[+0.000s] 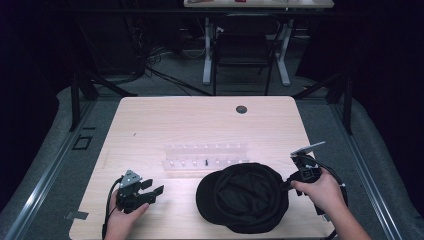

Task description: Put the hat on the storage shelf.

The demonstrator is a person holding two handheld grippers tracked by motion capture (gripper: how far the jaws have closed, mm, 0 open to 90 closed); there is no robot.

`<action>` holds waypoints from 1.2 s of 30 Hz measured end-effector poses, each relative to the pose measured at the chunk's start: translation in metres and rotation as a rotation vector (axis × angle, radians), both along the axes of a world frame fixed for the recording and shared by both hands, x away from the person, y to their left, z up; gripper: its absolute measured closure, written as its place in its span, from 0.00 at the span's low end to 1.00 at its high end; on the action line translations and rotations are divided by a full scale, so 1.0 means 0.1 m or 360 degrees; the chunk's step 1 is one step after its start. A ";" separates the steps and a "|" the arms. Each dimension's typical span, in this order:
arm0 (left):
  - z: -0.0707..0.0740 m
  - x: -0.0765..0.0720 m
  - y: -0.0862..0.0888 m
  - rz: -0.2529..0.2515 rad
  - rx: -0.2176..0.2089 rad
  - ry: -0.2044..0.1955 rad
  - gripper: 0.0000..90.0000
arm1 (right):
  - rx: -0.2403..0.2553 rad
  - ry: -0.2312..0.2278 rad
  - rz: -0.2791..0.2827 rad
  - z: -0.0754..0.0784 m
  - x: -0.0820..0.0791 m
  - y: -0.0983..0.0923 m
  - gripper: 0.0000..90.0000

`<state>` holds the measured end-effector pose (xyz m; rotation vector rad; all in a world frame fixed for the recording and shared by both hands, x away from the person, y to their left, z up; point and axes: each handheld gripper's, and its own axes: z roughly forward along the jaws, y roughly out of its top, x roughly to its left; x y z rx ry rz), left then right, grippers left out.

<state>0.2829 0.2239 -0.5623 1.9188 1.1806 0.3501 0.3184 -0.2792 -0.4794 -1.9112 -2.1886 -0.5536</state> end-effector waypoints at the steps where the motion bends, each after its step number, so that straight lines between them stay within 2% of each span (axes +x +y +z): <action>1: 0.00 0.00 0.00 0.0001 -0.0001 -0.0001 0.50 | 0.0019 0.0002 0.0010 0.02 0.00 -0.01 0.97; 2: 0.00 0.00 -0.01 0.0006 -0.0001 -0.0008 0.50 | 0.0035 -0.0016 -0.0023 0.04 -0.02 0.00 0.97; 5: 0.00 0.00 0.00 0.0004 -0.0001 -0.0005 0.50 | 0.0084 -0.0013 0.0006 0.11 -0.02 -0.02 0.98; 6: 0.00 0.00 0.00 0.0003 -0.0002 -0.0004 0.50 | 0.0121 -0.0032 -0.0036 0.12 -0.03 -0.01 0.98; 9: 0.00 0.00 0.00 0.0004 -0.0001 -0.0004 0.50 | 0.0182 -0.0034 -0.0010 0.18 -0.04 -0.02 0.98; 11: 0.00 0.00 -0.01 0.0008 -0.0003 -0.0009 0.50 | 0.0204 -0.0049 -0.0034 0.21 -0.05 0.00 0.98; 15: 0.00 0.00 -0.01 0.0006 0.0000 -0.0006 0.50 | 0.0233 -0.0046 -0.0016 0.27 -0.05 0.01 0.98; 16: -0.01 0.00 -0.01 0.0007 0.0000 -0.0005 0.50 | 0.0247 -0.0028 0.0025 0.29 -0.04 0.00 0.98; 17: -0.01 0.00 -0.01 0.0006 -0.0001 -0.0005 0.50 | 0.0271 -0.0041 -0.0014 0.31 -0.05 0.02 0.98; 20: -0.01 0.00 -0.01 0.0007 -0.0003 -0.0005 0.50 | 0.0299 -0.0031 -0.0009 0.37 -0.06 0.04 0.98; 21: -0.01 0.00 -0.01 0.0008 -0.0005 -0.0007 0.50 | 0.0310 -0.0014 0.0021 0.40 -0.05 0.04 0.98; 22: -0.01 0.00 -0.01 0.0009 -0.0005 -0.0007 0.50 | 0.0341 -0.0018 -0.0007 0.42 -0.06 0.06 0.98; 27: 0.00 0.00 -0.01 0.0008 0.0001 -0.0007 0.50 | 0.0478 -0.0003 0.0048 0.53 -0.06 0.09 0.98; 28: 0.00 0.00 -0.01 0.0008 0.0001 -0.0007 0.50 | 0.0505 -0.0016 0.0023 0.54 -0.07 0.12 0.98; 29: 0.00 0.00 -0.01 0.0008 0.0000 -0.0008 0.50 | 0.0519 -0.0008 0.0057 0.57 -0.06 0.12 0.98; 32: 0.00 0.00 -0.01 0.0007 -0.0003 -0.0009 0.50 | 0.0573 -0.0012 0.0044 0.62 -0.07 0.16 0.98; 36: 0.00 0.00 0.00 0.0005 -0.0005 -0.0004 0.50 | 0.0622 -0.0057 0.0057 0.66 -0.07 0.21 0.98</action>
